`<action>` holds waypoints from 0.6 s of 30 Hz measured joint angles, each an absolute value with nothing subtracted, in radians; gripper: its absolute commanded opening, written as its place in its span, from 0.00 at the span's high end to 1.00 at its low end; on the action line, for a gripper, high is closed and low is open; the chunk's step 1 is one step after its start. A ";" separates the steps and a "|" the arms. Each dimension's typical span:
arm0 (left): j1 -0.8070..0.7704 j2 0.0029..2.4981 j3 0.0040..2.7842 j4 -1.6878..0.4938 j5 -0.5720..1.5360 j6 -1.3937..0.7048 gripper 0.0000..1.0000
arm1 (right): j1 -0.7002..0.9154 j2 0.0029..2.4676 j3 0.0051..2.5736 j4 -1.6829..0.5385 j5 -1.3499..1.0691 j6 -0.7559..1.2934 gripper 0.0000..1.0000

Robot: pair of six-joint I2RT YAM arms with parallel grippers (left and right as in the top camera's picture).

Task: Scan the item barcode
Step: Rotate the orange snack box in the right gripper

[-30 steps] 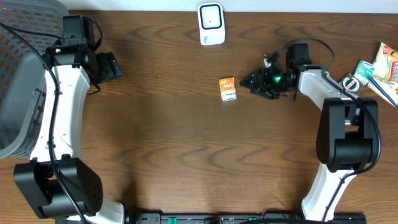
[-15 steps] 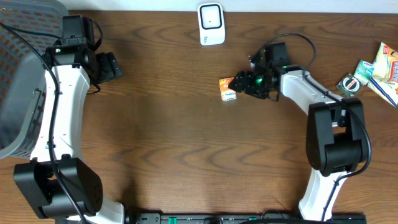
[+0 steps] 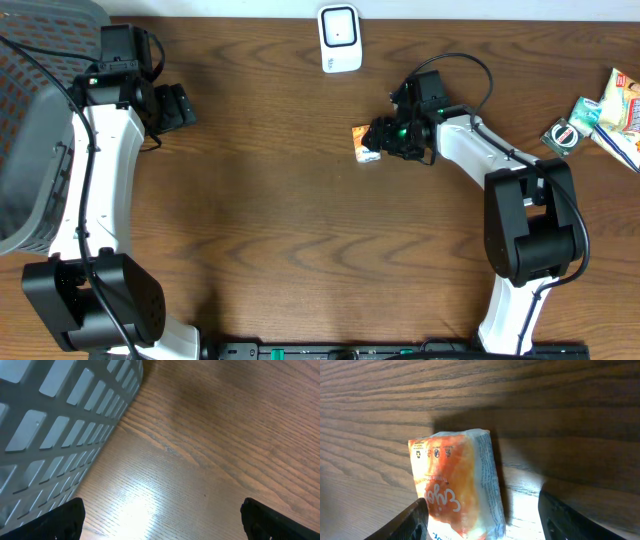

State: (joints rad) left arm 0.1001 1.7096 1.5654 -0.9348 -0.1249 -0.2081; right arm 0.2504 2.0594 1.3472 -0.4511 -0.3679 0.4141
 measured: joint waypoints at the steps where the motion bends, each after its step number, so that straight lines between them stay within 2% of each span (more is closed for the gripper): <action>1: 0.100 1.710 1.565 -0.935 -0.125 -0.208 0.02 | 0.252 2.059 1.347 -0.451 -0.367 0.414 0.37; 5: 0.100 1.710 1.565 -0.935 -0.125 -0.208 0.02 | 0.268 2.060 1.347 -0.438 -0.364 0.419 0.41; 10: 0.100 1.710 1.565 -0.935 -0.125 -0.208 0.02 | 0.296 2.072 1.347 -0.423 -0.358 0.429 0.65; 18: 0.100 1.710 1.565 -0.935 -0.125 -0.208 0.02 | 0.287 2.074 1.347 -0.430 -0.348 0.435 0.76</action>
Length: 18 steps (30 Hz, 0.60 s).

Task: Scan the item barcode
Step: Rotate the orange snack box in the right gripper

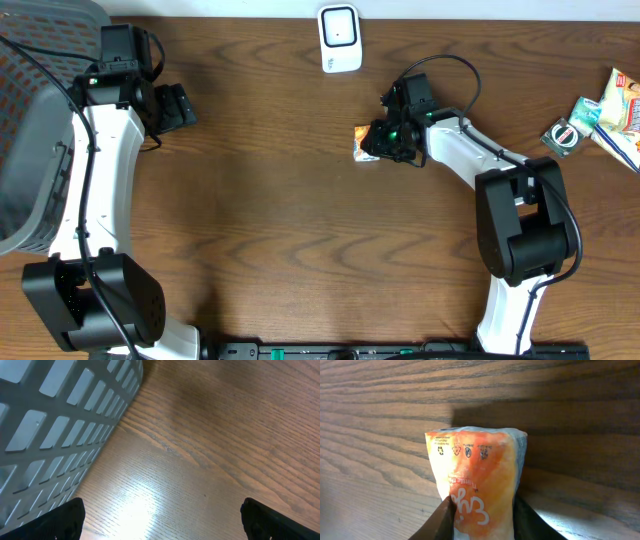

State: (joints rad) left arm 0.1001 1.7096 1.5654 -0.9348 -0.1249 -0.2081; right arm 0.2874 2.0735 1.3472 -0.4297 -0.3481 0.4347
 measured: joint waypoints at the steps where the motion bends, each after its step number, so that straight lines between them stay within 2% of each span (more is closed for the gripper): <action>1: 0.100 1.710 1.565 -0.935 -0.125 -0.208 0.02 | 0.284 2.074 1.347 -0.430 -0.355 0.435 0.77; 6: 0.100 1.710 1.565 -0.935 -0.125 -0.208 0.03 | 0.243 2.074 1.347 -0.433 -0.445 0.436 0.91; 7: 0.100 1.710 1.565 -0.935 -0.125 -0.208 0.03 | 0.232 2.074 1.347 -0.433 -0.466 0.437 0.99; 13: 0.100 1.710 1.565 -0.935 -0.125 -0.208 0.02 | 0.152 2.074 1.347 -0.418 -0.652 0.408 0.99; 18: 0.100 1.710 1.565 -0.935 -0.125 -0.208 0.02 | 0.094 2.074 1.346 -0.289 -0.965 0.353 0.99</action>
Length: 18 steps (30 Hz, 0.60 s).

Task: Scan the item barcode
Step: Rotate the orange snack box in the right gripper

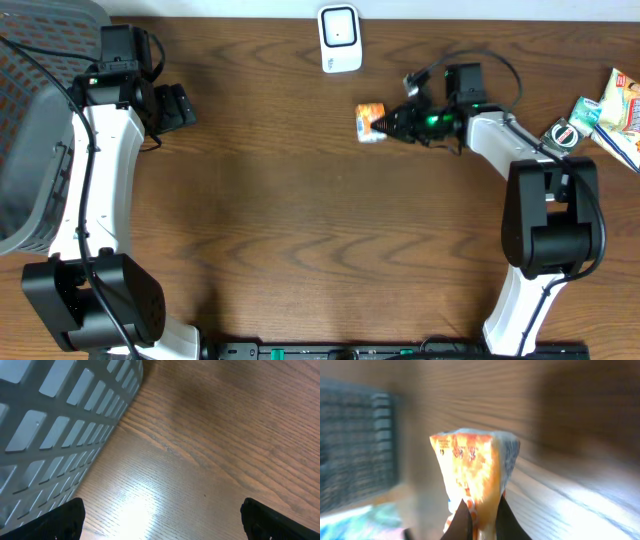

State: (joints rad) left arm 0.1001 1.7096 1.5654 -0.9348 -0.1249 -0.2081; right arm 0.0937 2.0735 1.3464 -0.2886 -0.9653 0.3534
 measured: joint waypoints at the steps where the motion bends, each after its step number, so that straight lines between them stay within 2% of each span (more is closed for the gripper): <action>1: 0.100 1.710 1.565 -0.935 -0.125 -0.208 0.03 | 0.086 2.073 1.346 -0.247 -1.042 0.348 0.99; 5: 0.100 1.710 1.565 -0.935 -0.125 -0.208 0.03 | 0.077 2.073 1.347 -0.112 -1.280 0.334 0.99; 9: 0.100 1.710 1.565 -0.935 -0.125 -0.208 0.02 | 0.078 2.073 1.347 -0.065 -1.428 0.346 0.99; 18: 0.100 1.710 1.565 -0.935 -0.125 -0.208 0.03 | 0.082 2.073 1.347 -0.058 -1.518 0.382 0.99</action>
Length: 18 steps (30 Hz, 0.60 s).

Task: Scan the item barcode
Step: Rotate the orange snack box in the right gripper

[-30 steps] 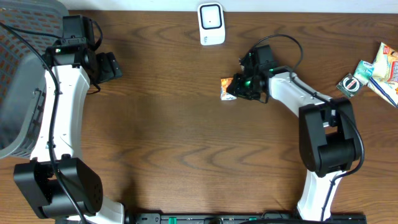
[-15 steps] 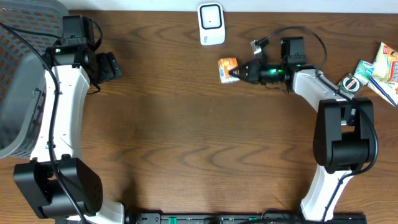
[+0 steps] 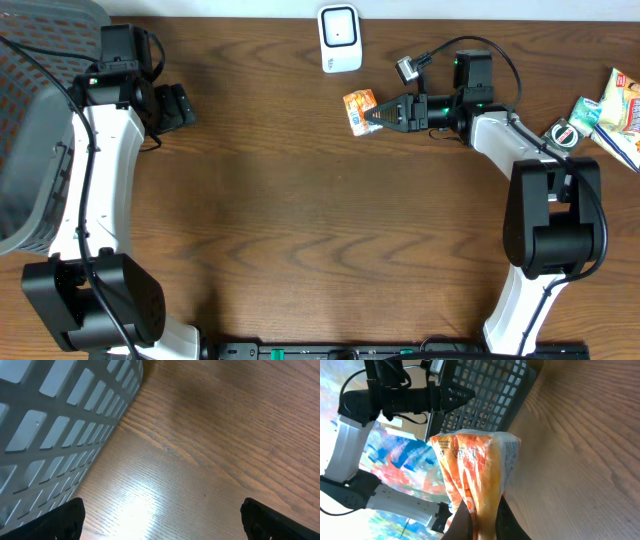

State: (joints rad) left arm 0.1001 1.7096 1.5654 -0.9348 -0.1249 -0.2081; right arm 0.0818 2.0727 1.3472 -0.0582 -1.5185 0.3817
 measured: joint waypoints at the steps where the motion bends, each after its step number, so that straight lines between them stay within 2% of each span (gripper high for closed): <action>1: 0.100 1.710 1.565 -0.935 -0.125 -0.208 0.03 | 0.083 2.073 1.347 -0.058 -1.520 0.384 0.99; 7: 0.100 1.710 1.565 -0.935 -0.125 -0.208 0.02 | 0.083 2.073 1.347 -0.027 -1.528 0.397 0.99; 18: 0.100 1.710 1.565 -0.935 -0.125 -0.208 0.02 | 0.083 2.073 1.347 0.226 -1.535 0.545 0.99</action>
